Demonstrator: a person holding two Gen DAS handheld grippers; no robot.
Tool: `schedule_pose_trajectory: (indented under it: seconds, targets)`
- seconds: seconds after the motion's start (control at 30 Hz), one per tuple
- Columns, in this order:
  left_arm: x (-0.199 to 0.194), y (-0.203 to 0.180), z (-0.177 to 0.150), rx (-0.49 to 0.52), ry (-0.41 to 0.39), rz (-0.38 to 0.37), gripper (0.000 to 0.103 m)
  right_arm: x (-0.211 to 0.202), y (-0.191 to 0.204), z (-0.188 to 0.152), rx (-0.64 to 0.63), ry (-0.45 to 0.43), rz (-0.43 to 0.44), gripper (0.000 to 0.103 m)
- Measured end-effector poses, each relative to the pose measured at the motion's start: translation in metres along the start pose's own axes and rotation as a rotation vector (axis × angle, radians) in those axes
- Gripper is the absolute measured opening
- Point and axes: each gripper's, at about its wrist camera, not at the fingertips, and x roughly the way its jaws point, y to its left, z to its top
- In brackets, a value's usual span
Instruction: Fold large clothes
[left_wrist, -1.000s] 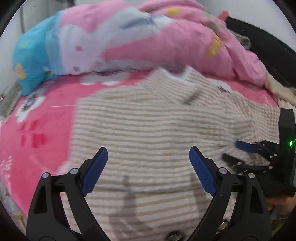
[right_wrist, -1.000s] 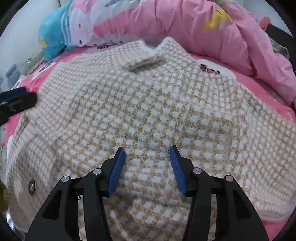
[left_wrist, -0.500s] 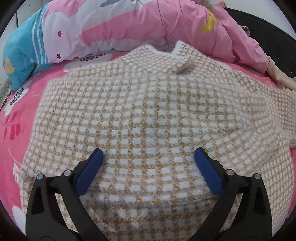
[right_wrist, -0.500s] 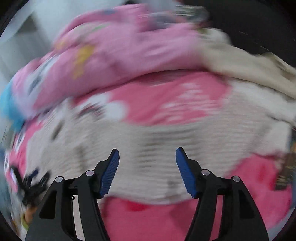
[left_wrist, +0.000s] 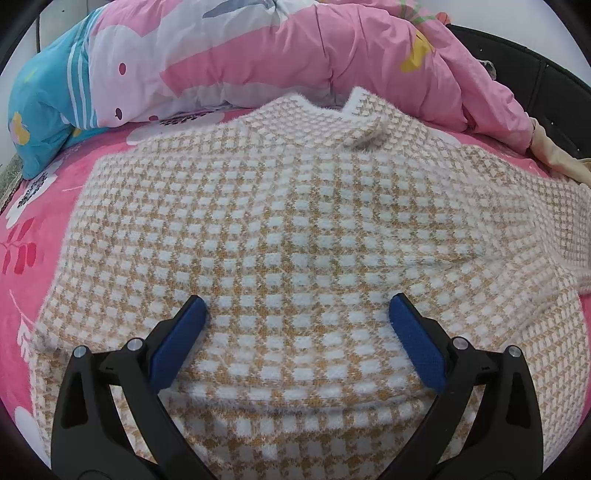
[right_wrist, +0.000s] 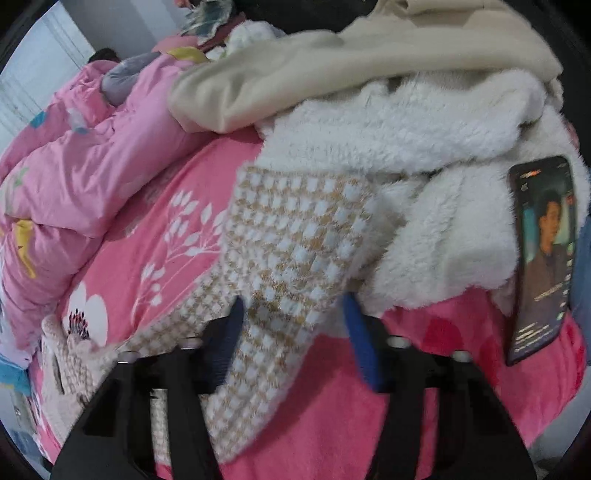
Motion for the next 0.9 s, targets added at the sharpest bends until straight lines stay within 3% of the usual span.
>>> schedule_pose_trajectory:
  seconds: [0.1,0.23,0.37,0.67,0.9]
  targets:
    - [0.0,0.0,0.001,-0.001,0.0,-0.001,0.097,-0.005,0.016,-0.007,-0.066,-0.053,-0.067,0.023]
    - [0.001,0.001,0.001,-0.003,-0.004,-0.009,0.097,-0.034,0.041,-0.018,-0.181,-0.141,-0.116,0.019]
    - [0.002,0.003,0.001,-0.005,-0.006,-0.015,0.097,-0.076,0.071,-0.029,-0.279,-0.232,-0.107,0.017]
    - [0.0,0.01,0.007,-0.027,0.012,-0.066,0.097,-0.213,0.151,-0.063,-0.439,-0.472,0.087,0.016]
    - [-0.029,0.048,0.02,-0.149,0.005,-0.094,0.097,-0.29,0.252,-0.134,-0.645,-0.584,0.304,0.016]
